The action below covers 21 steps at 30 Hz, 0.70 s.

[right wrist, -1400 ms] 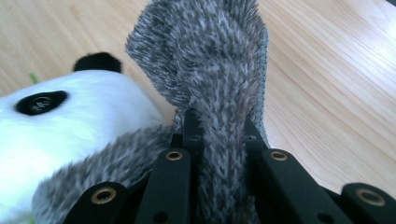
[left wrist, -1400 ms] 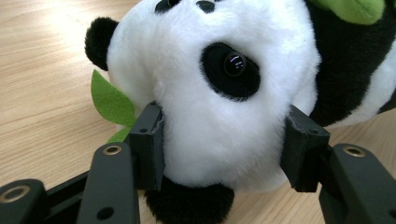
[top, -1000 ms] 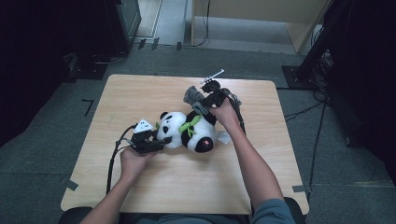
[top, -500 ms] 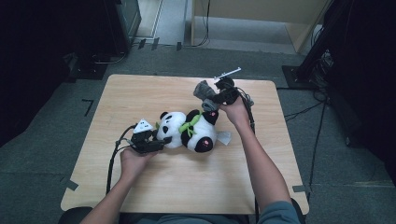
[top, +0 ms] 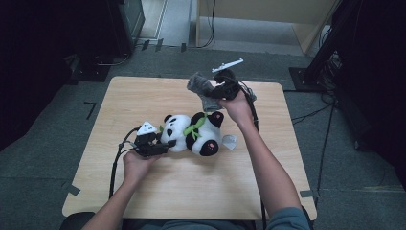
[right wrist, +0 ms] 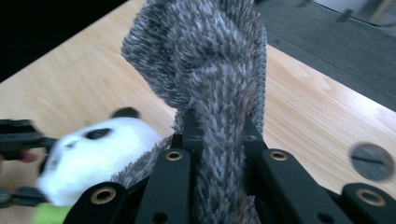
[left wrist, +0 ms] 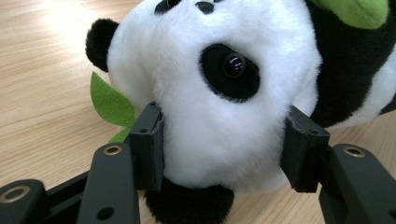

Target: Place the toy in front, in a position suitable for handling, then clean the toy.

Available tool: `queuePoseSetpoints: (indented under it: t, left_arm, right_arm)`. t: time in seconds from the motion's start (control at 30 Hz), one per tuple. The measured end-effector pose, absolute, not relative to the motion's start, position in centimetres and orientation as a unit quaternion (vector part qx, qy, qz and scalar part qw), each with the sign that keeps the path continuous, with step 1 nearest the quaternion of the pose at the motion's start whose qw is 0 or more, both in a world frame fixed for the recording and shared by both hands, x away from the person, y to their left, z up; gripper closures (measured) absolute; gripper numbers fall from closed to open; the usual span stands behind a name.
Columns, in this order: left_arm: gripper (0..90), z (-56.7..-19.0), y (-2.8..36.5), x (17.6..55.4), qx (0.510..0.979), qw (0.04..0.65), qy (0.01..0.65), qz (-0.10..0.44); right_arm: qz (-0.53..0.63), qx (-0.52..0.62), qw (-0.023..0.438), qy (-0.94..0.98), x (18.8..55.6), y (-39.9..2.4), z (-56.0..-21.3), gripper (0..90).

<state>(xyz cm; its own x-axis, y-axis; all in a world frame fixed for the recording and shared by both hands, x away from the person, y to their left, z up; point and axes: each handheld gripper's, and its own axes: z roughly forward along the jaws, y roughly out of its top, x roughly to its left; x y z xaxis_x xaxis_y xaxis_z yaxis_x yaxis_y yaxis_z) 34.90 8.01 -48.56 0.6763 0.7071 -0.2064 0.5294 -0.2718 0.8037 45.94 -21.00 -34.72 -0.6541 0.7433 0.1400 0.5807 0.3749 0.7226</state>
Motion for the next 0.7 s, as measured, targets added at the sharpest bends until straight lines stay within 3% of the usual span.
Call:
queuePoseSetpoints:
  t: [0.4,0.7]
  left_arm:
    - [42.3,-48.5,8.0,35.0,0.789,0.464,0.391,0.097]
    - [42.1,-48.4,8.0,35.1,0.787,0.467,0.392,0.097]
  right_arm:
    - [0.393,0.328,0.061,0.857,44.5,-12.6,-35.5,80.2]
    - [0.381,0.314,0.034,0.869,44.3,-9.6,-37.4,80.2]
